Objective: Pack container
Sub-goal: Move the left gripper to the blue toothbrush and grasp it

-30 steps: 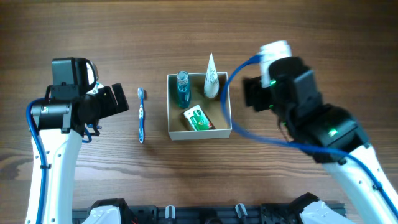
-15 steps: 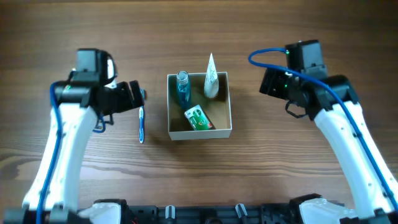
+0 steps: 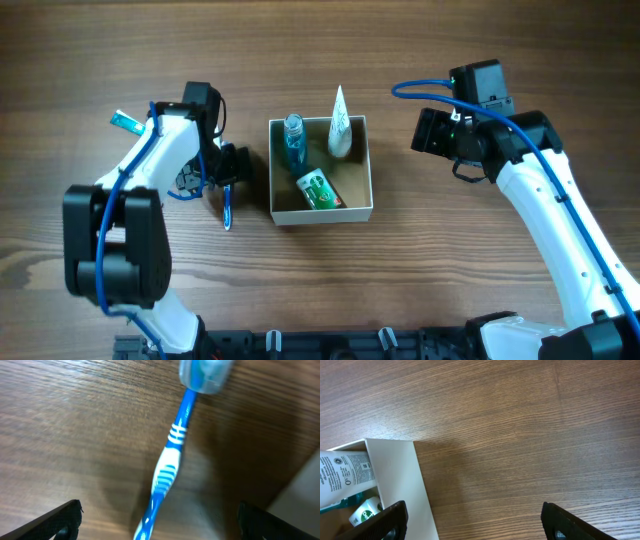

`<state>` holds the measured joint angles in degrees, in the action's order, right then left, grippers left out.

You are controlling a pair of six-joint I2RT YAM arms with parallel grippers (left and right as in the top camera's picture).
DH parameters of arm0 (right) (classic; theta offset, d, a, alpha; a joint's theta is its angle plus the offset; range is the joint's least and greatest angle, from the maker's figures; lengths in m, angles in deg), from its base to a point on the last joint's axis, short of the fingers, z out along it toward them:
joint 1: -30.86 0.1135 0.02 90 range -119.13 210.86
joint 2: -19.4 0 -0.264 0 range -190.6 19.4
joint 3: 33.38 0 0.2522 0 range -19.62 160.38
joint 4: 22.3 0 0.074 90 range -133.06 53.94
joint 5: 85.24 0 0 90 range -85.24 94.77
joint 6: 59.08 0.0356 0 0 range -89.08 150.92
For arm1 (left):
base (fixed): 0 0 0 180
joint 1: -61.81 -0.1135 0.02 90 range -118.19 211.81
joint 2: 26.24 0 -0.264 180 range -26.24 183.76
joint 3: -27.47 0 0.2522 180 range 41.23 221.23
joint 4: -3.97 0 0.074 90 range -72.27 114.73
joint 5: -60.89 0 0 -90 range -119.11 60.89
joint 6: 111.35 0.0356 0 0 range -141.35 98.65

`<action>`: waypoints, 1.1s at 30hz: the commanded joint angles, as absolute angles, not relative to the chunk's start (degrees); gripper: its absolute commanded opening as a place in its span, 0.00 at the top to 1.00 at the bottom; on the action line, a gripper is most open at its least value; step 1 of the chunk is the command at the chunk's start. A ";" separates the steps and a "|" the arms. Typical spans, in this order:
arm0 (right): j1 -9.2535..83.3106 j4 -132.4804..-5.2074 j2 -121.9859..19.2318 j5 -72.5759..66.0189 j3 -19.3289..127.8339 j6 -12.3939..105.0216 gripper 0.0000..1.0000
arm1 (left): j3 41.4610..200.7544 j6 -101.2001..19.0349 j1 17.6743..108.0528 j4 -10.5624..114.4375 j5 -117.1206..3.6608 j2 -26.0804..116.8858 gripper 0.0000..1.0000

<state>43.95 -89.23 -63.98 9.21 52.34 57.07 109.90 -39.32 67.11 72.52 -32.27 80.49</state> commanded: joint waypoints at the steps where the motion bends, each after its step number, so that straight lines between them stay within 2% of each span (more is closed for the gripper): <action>1: 43.86 -89.09 -64.50 8.32 51.92 57.83 0.14 | 110.62 -39.74 67.29 71.66 -28.08 83.07 0.01; 5: 43.86 -89.03 -64.52 8.32 51.92 57.83 0.14 | 110.62 -39.24 67.33 70.85 -24.80 83.23 0.02; 8: 43.86 -89.09 -64.50 8.32 51.92 57.83 0.14 | 110.46 -34.97 67.36 69.48 -24.71 83.44 0.11; 16: 43.86 -89.25 -64.50 8.32 51.92 57.83 0.14 | 110.46 -33.23 67.40 68.73 -24.82 85.17 0.05; 25: 43.86 -89.51 -64.50 8.32 51.92 57.81 0.14 | 110.46 -32.26 67.84 68.76 -26.09 86.99 0.10; 30: 43.86 -89.51 -64.50 8.32 51.92 57.85 0.14 | 110.46 -32.26 67.84 69.35 -26.72 86.96 0.29; 33: 43.86 -89.51 -64.50 8.32 51.92 57.85 0.14 | 110.46 -32.26 67.84 69.57 -26.70 86.96 0.48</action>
